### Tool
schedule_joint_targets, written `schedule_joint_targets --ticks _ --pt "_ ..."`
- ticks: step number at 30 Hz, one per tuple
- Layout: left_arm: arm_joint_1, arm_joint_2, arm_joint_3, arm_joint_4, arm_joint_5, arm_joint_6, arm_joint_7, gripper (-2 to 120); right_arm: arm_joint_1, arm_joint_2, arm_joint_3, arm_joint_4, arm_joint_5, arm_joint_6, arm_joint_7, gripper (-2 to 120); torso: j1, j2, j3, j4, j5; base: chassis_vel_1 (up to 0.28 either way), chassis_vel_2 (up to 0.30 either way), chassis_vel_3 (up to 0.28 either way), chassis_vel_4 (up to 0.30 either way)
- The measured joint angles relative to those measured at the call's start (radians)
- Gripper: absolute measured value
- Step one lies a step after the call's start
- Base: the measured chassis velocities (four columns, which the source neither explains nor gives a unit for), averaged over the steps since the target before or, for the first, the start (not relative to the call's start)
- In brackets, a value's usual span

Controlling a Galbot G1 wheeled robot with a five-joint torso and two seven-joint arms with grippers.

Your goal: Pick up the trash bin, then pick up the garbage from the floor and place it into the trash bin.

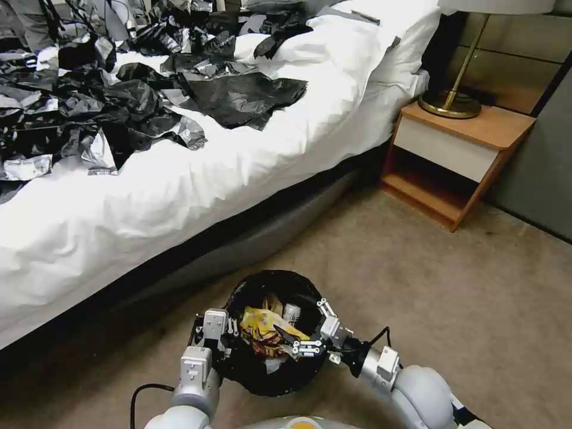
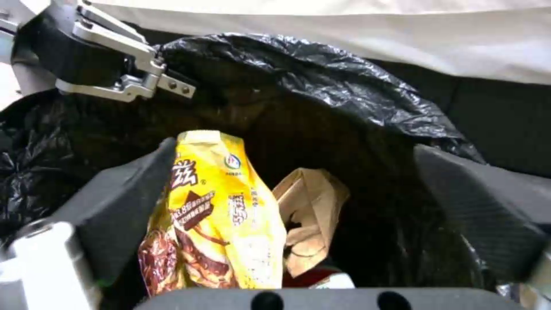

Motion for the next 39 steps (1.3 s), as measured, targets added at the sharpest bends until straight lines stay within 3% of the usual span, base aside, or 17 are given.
schedule_joint_targets --ticks 8,14,18,19,21,24,31,39 --pt "0.0 -0.001 0.001 -0.002 0.001 0.0 0.0 1 -0.01 -0.012 0.014 0.032 0.003 0.003 0.006 114 0.0 0.0 0.0 0.0 0.0 0.0 0.0 0.0 0.0" --pt "-0.001 -0.002 0.0 -0.001 0.001 0.0 0.001 1 -0.012 0.008 0.051 0.108 0.016 0.015 0.066 114 0.0 0.0 0.0 0.0001 0.0001 0.0 0.0 0.0 0.0" --pt "-0.002 0.001 -0.006 0.004 0.0 -0.001 0.001 1 -0.025 0.055 0.104 0.234 0.026 0.012 0.175 112 0.0 0.0 0.0 0.0004 -0.0004 0.0 0.0 0.0 0.0" --pt "-0.003 0.002 -0.008 0.004 -0.002 -0.001 0.001 1 -0.041 0.1 0.145 0.297 0.024 0.0 0.241 110 0.0 0.0 0.0 0.0001 -0.0002 0.0 0.0 0.0 0.0" --pt "-0.004 0.003 -0.009 0.004 -0.003 -0.001 0.001 1 -0.048 0.117 0.163 0.316 0.02 -0.003 0.264 110 0.0 0.0 0.0 0.0002 -0.0001 0.0 0.0 0.0 0.0" --pt "-0.006 0.008 -0.017 0.004 -0.011 -0.002 0.001 1 -0.117 0.208 0.28 0.383 -0.014 0.0 0.386 102 0.0 0.0 0.0 -0.0002 -0.0001 0.0 0.0 0.0 0.0" --pt "-0.009 0.01 -0.024 0.004 -0.026 -0.002 0.0 1 -0.231 0.276 0.405 0.346 -0.008 0.07 0.437 100 0.0 0.0 0.0 -0.0001 0.0001 0.0 0.0 0.0 0.0" --pt "-0.009 0.011 -0.027 0.002 -0.029 -0.002 -0.001 1 -0.292 0.28 0.436 0.227 0.006 0.132 0.426 100 0.0 0.0 0.0 0.0 0.0001 0.0 0.0 0.0 0.0"
